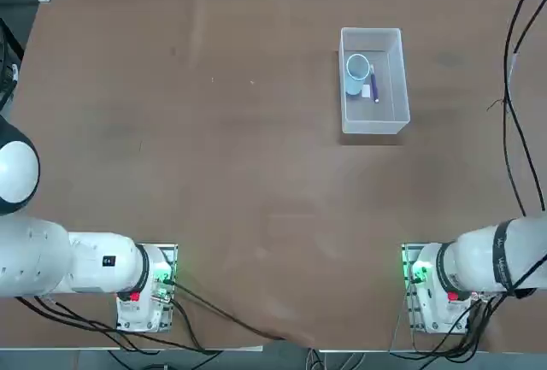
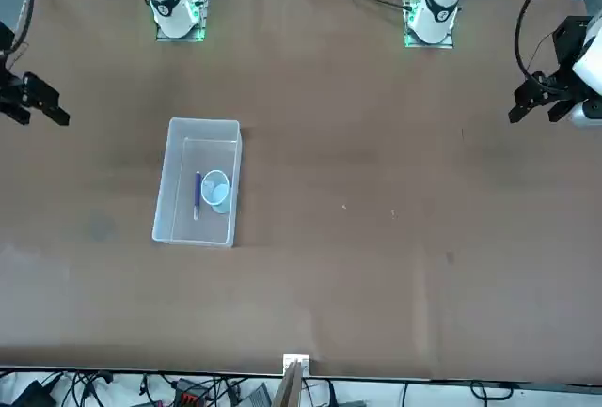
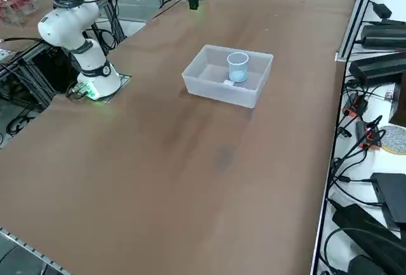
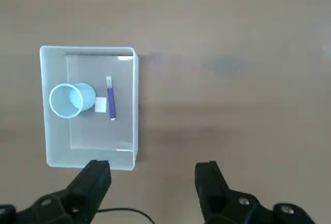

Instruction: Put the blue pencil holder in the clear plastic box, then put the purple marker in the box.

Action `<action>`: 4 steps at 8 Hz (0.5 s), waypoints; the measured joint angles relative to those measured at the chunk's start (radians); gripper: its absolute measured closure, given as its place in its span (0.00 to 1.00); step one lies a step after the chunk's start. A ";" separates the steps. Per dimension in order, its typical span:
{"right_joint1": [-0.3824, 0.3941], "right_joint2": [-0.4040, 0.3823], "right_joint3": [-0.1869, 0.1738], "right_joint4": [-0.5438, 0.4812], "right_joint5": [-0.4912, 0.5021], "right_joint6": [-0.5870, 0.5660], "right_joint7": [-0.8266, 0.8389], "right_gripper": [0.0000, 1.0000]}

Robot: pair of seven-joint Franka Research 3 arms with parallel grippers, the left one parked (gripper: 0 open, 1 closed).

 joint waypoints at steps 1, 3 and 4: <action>-0.008 -0.020 0.010 -0.025 0.000 0.000 0.000 0.00; -0.011 -0.036 0.015 -0.041 0.000 0.000 0.000 0.00; -0.011 -0.037 0.016 -0.041 0.000 0.000 0.000 0.00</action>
